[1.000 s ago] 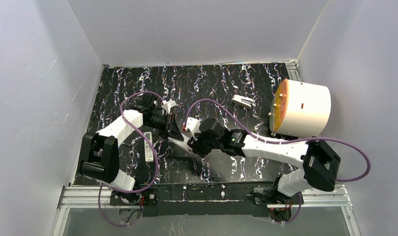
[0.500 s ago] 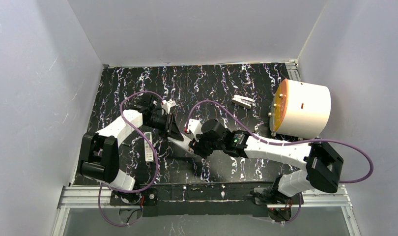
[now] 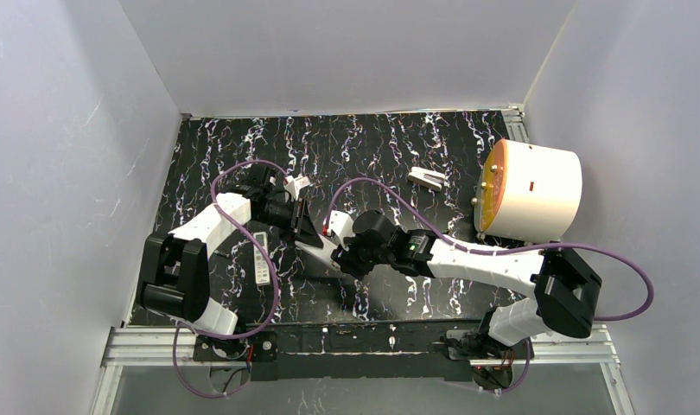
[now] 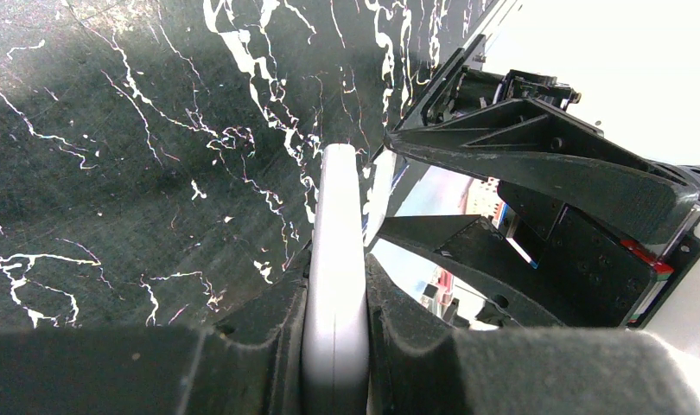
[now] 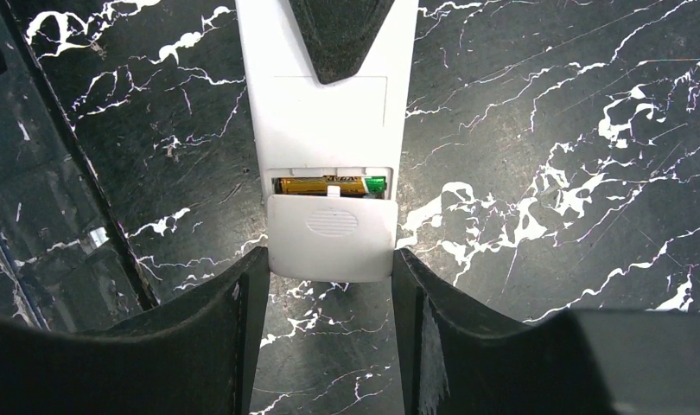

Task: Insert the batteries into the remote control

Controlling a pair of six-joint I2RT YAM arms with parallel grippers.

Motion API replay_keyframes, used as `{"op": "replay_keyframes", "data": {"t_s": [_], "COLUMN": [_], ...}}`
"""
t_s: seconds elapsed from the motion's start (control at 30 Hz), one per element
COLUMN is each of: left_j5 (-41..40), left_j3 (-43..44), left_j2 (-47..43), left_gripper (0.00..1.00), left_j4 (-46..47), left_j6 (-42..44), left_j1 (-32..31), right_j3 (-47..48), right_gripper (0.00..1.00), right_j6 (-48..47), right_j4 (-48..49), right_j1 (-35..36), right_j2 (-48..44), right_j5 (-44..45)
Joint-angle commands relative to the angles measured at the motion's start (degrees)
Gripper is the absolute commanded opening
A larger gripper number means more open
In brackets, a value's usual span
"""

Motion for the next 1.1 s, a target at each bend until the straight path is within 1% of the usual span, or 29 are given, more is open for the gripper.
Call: {"op": "replay_keyframes", "data": {"t_s": [0.0,0.9,1.07], "left_j5": [2.5,3.3,3.3], "left_j3": [-0.1,-0.1,0.2], "left_j2": [-1.9,-2.7,-2.7], "left_gripper": [0.00,0.00,0.00], "left_j4": [-1.4,-1.4,-1.4], "left_j6": [0.8,1.2,1.0], "left_j1": [-0.2,-1.1,-1.2], "right_j3": [0.5,0.2,0.3], "right_gripper": [0.42,0.42,0.41], "right_j6": [-0.9,-1.2,-1.2], "right_j4": [2.9,4.1,3.8], "right_j1": [0.4,0.4,0.3], "right_j2": [0.7,1.5,2.0], "right_j5": [-0.6,-0.6,-2.8]}}
